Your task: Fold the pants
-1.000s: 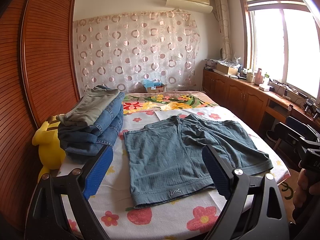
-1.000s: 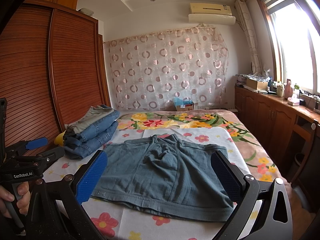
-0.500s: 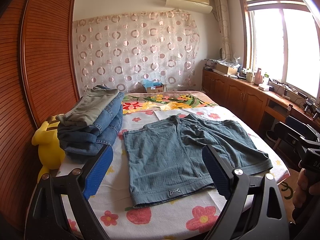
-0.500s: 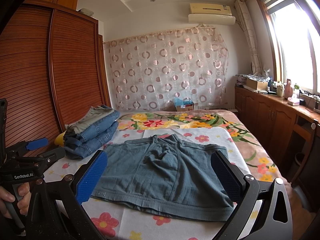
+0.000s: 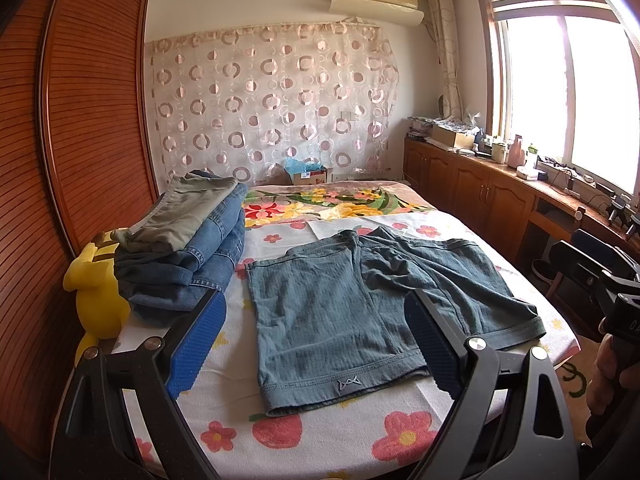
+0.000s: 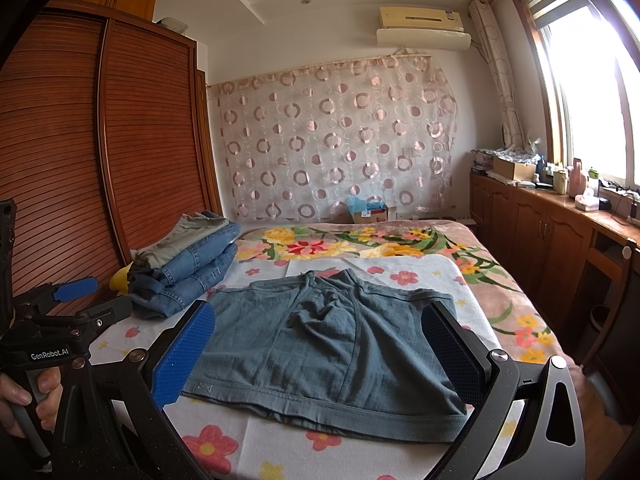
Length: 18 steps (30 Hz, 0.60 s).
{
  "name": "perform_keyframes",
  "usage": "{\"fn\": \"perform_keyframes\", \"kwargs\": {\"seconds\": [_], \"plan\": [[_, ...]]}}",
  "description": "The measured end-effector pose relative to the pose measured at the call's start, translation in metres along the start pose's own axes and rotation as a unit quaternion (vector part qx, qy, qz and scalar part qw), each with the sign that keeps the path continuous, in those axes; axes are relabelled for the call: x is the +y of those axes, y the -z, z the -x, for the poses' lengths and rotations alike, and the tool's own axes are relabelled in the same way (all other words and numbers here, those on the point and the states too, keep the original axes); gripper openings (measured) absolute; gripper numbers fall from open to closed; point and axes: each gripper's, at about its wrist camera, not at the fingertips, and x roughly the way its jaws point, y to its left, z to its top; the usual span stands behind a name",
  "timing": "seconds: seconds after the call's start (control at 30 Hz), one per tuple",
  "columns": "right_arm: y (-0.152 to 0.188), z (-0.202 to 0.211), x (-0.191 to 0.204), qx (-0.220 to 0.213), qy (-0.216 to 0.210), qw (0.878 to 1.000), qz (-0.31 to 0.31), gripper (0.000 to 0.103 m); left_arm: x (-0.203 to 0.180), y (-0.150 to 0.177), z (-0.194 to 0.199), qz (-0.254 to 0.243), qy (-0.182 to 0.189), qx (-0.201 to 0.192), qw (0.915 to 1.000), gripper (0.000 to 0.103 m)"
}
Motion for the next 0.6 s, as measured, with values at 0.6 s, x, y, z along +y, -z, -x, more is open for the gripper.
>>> {"fn": "perform_keyframes", "kwargs": {"seconds": [0.6], "plan": [[0.000,-0.010,-0.008,0.004,0.011,1.000,-0.006,0.103,-0.006,-0.001,-0.027,-0.004,0.043,0.032,0.9985,0.091]]}}
